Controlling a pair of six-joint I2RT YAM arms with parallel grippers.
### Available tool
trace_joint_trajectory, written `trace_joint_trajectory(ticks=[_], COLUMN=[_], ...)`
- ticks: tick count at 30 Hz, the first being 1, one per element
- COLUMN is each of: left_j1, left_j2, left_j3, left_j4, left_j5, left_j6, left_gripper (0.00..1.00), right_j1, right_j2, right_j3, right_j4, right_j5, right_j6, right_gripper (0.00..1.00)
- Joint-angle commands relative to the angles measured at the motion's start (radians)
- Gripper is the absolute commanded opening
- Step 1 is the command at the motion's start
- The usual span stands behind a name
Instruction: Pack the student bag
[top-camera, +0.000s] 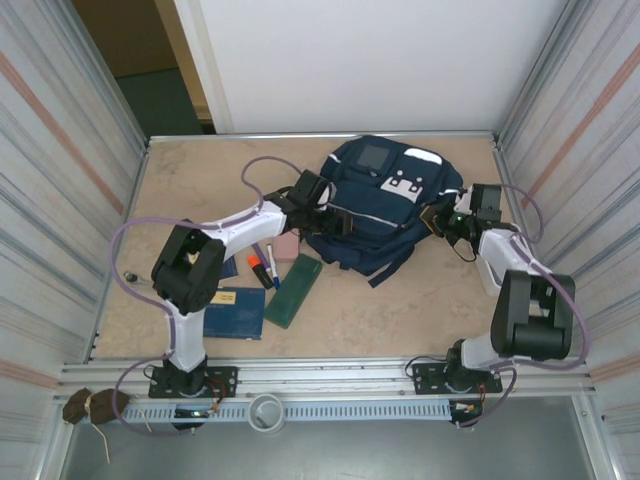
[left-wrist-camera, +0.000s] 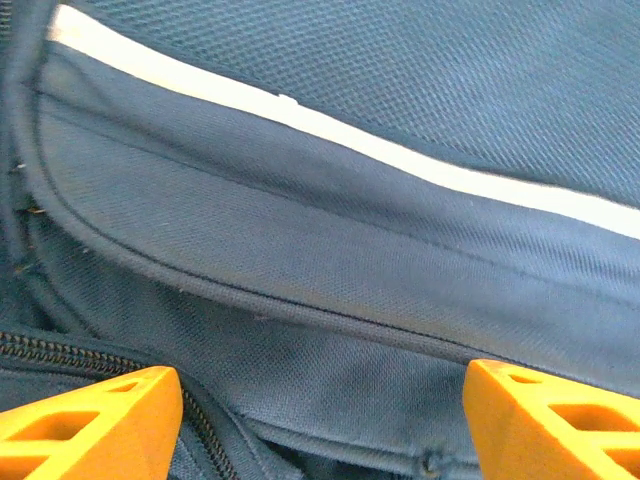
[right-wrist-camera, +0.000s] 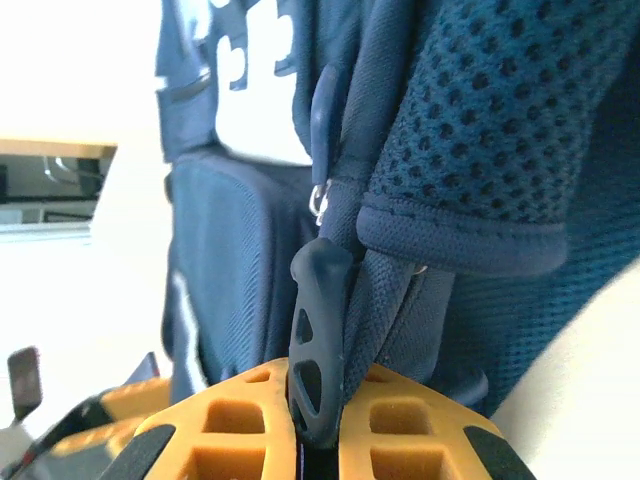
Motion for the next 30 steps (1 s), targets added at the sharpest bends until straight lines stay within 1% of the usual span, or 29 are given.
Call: trace_joint_trajectory(ticks=[1, 4, 7, 8, 10, 11, 13, 15, 17, 21, 23, 27, 29, 30], left_j1=[0.059, 0.107, 0.146, 0.158, 0.183, 0.195, 0.217, 0.229, 0.232, 0.229, 0.22, 0.185, 0.153, 0.131], left_j2=[0.058, 0.12, 0.198, 0.216, 0.245, 0.25, 0.233, 0.189, 0.137, -0.028, -0.115, -0.271, -0.329, -0.359], left_j3=[0.106, 0.245, 0.4, 0.444, 0.53, 0.552, 0.554, 0.507, 0.43, 0.231, 0.102, -0.133, -0.228, -0.28], left_j4=[-0.003, -0.042, -0.098, -0.115, -0.163, -0.176, -0.177, -0.154, -0.111, -0.018, 0.055, 0.176, 0.217, 0.237], left_j5=[0.013, 0.074, 0.129, 0.137, 0.152, 0.163, 0.197, 0.207, 0.207, 0.215, 0.208, 0.192, 0.178, 0.166], left_j6=[0.045, 0.082, 0.121, 0.133, 0.156, 0.162, 0.172, 0.185, 0.188, 0.165, 0.149, 0.119, 0.121, 0.126], left_gripper=[0.75, 0.75, 0.76, 0.77, 0.78, 0.78, 0.8, 0.81, 0.81, 0.81, 0.82, 0.81, 0.81, 0.81], right_j1=[0.093, 0.189, 0.276, 0.294, 0.308, 0.307, 0.286, 0.254, 0.211, 0.145, 0.14, 0.145, 0.161, 0.168], right_j2=[-0.097, -0.12, -0.11, -0.098, -0.059, -0.051, -0.049, -0.066, -0.084, -0.1, -0.073, 0.026, 0.076, 0.097], right_j3=[-0.02, -0.023, -0.021, -0.016, 0.014, 0.024, 0.029, 0.014, -0.013, -0.077, -0.083, -0.074, -0.061, -0.058], right_j4=[0.093, 0.11, 0.131, 0.129, 0.078, 0.045, -0.047, -0.099, -0.136, -0.105, -0.075, 0.034, 0.074, 0.095], right_j5=[-0.017, 0.079, 0.17, 0.176, 0.15, 0.14, 0.131, 0.127, 0.124, 0.139, 0.171, 0.17, 0.188, 0.2], right_j6=[0.124, 0.171, 0.192, 0.189, 0.152, 0.126, 0.05, 0.006, -0.016, 0.0, 0.017, 0.079, 0.11, 0.125], right_gripper=[0.04, 0.05, 0.11, 0.13, 0.19, 0.21, 0.31, 0.4, 0.46, 0.63, 0.67, 0.68, 0.67, 0.65])
